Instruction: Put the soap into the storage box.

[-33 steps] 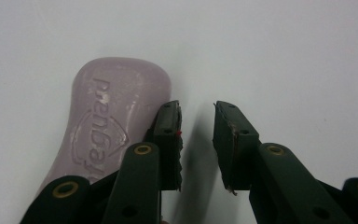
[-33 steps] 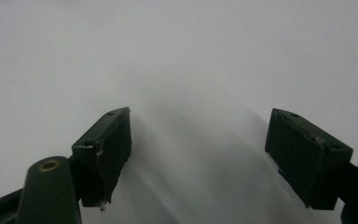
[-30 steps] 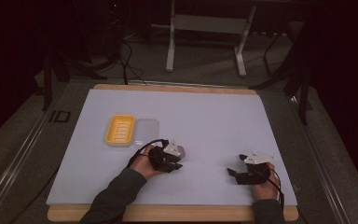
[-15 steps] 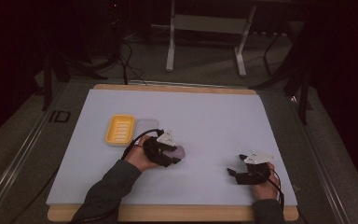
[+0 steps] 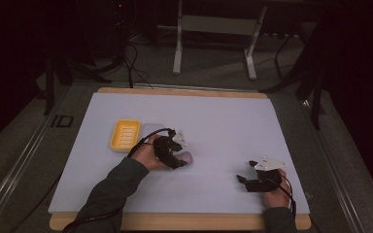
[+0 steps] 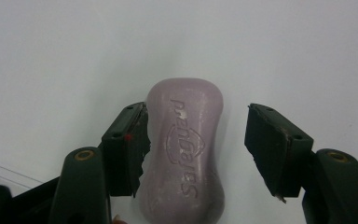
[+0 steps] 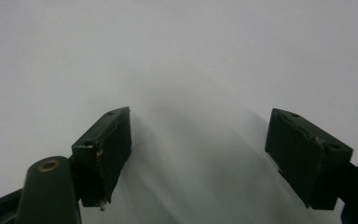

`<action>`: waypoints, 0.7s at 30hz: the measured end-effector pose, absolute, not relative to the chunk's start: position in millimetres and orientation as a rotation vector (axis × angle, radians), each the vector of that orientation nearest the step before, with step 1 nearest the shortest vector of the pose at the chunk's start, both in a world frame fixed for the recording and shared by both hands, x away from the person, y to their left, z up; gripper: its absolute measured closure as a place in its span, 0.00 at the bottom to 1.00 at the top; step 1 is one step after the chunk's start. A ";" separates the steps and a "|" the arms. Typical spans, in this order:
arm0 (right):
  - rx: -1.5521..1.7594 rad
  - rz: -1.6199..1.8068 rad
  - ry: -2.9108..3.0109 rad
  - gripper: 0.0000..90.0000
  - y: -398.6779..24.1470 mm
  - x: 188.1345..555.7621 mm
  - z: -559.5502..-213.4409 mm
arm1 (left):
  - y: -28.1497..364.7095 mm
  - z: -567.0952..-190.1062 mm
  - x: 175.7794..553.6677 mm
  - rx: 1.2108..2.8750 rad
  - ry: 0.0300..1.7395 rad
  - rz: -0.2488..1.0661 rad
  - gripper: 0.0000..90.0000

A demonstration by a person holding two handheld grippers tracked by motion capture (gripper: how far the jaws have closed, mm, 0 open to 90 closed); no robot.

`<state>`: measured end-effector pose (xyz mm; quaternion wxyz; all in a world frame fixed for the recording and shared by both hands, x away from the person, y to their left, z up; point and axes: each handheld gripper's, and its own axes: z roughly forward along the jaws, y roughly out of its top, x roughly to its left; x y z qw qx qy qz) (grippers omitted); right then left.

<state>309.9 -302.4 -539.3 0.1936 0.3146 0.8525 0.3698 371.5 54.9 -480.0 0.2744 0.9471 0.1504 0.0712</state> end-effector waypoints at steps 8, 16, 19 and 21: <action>0.883 1.038 2.391 0.25 -302.4 309.9 -539.3 | 50.2 -485.9 379.1 2.625 0.417 0.141 0.41; 0.885 1.038 2.392 0.25 -302.4 309.8 -539.3 | 43.7 -493.5 385.4 2.705 0.439 0.182 0.30; 0.886 1.038 2.392 0.25 -302.4 309.8 -539.3 | 40.5 -495.7 387.5 2.726 0.426 0.164 0.29; 0.886 1.038 2.392 0.25 -302.4 309.8 -539.3 | 38.5 -497.1 388.1 2.735 0.413 0.148 0.28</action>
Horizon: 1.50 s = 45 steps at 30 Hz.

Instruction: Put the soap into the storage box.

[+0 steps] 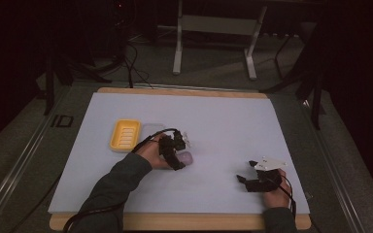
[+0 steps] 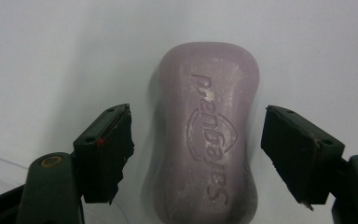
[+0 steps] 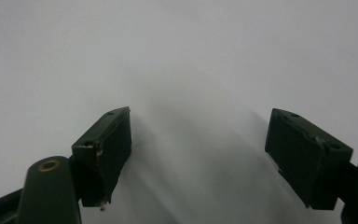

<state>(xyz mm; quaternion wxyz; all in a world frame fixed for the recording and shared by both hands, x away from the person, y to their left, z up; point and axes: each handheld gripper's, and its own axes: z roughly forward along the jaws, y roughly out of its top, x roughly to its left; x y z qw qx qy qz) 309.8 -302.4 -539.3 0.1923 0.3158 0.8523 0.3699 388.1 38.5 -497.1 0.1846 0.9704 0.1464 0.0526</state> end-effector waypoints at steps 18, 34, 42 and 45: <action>0.888 1.039 2.394 0.25 -302.6 310.2 -539.4 | 29.2 -505.1 395.7 2.808 0.381 0.067 0.35; 0.888 1.039 2.394 0.25 -302.6 310.2 -539.4 | 21.9 -500.0 394.9 2.877 0.367 0.069 0.53; 0.889 1.039 2.396 0.25 -302.7 310.4 -539.4 | 20.8 -499.9 394.6 2.882 0.359 0.072 0.54; 0.889 1.039 2.396 0.25 -302.7 310.4 -539.4 | 20.1 -499.2 393.3 2.890 0.348 0.088 0.55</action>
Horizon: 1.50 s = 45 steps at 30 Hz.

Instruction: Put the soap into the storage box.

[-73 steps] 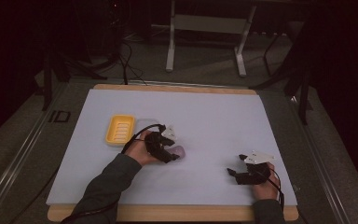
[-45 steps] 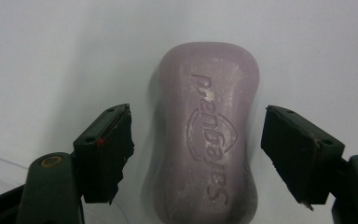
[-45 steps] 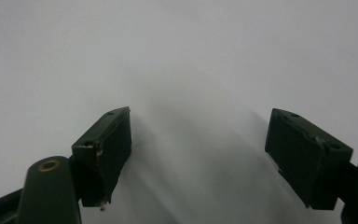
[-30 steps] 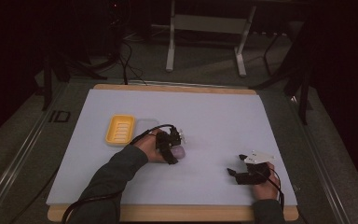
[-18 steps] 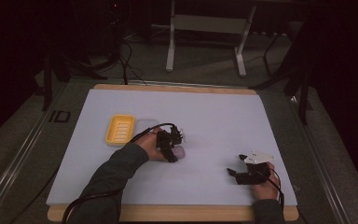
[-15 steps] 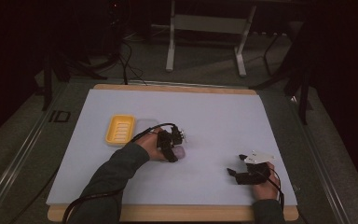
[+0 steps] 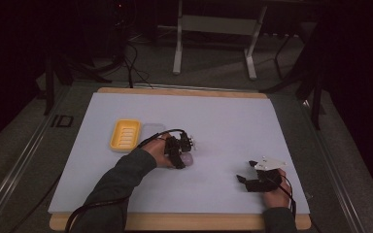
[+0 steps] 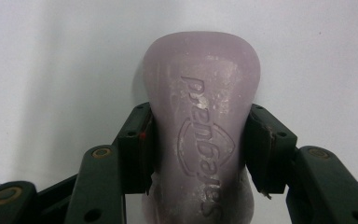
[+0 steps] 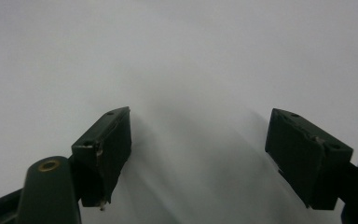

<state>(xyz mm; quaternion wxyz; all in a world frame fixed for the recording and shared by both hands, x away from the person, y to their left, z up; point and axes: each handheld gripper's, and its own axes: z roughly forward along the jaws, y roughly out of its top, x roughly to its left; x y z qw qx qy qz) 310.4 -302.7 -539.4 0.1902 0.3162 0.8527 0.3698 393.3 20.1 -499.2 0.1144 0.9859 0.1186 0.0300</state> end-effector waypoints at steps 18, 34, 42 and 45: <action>0.890 1.040 2.396 0.25 -302.6 310.4 -539.4 | 22.7 -493.7 392.9 2.874 0.333 0.095 0.55; 0.889 1.039 2.397 0.25 -302.8 310.5 -539.3 | 31.0 -482.3 393.9 2.841 0.339 0.142 0.55; 0.890 1.039 2.397 0.25 -302.8 310.5 -539.3 | 36.7 -477.9 394.7 2.827 0.355 0.156 0.55; 0.890 1.039 2.397 0.25 -302.8 310.5 -539.3 | 38.5 -475.3 394.9 2.820 0.357 0.160 0.55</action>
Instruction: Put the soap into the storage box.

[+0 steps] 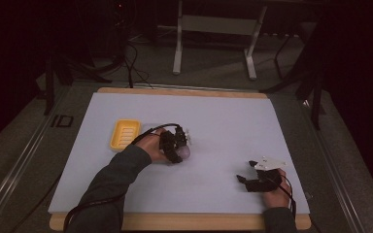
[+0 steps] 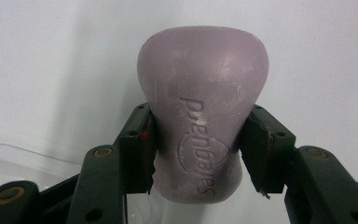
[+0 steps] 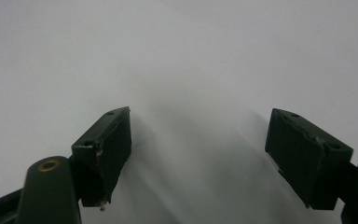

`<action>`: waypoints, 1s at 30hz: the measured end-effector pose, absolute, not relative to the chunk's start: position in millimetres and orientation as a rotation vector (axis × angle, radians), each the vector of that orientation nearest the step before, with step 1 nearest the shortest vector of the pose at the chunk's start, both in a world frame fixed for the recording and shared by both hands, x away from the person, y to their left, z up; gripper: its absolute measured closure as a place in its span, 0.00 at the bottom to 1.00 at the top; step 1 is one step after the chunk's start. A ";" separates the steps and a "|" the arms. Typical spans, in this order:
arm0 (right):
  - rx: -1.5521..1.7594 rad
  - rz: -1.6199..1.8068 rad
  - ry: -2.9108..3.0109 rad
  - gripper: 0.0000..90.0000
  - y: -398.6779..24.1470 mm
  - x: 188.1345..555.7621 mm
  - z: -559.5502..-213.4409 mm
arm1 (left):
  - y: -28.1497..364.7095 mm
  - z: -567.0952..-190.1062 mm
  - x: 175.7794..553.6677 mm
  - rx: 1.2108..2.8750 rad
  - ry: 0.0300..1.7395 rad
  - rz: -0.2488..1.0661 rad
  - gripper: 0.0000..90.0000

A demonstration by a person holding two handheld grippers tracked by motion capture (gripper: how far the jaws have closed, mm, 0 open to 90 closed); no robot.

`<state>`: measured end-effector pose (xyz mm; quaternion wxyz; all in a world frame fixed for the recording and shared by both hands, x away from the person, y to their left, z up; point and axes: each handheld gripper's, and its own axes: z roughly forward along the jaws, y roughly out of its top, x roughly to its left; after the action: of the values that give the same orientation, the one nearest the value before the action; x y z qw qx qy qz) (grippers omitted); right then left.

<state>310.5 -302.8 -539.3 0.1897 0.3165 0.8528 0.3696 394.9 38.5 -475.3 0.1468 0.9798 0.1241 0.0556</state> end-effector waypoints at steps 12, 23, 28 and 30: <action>0.890 1.039 2.397 0.25 -302.8 310.5 -539.3 | 47.5 -464.9 396.4 2.783 0.374 0.179 0.55; 0.889 1.039 2.397 0.25 -302.8 310.5 -539.3 | 56.6 -458.6 397.7 2.771 0.403 0.182 0.55; 0.890 1.039 2.397 0.25 -302.7 310.5 -539.4 | 60.5 -456.5 398.4 2.776 0.404 0.188 0.55; 0.888 1.039 2.397 0.25 -302.7 310.5 -539.4 | 61.9 -456.3 398.6 2.770 0.411 0.191 0.55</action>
<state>310.5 -302.7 -539.4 0.1900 0.3161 0.8528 0.3698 398.6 61.9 -456.3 0.1668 0.9731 0.1442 0.0670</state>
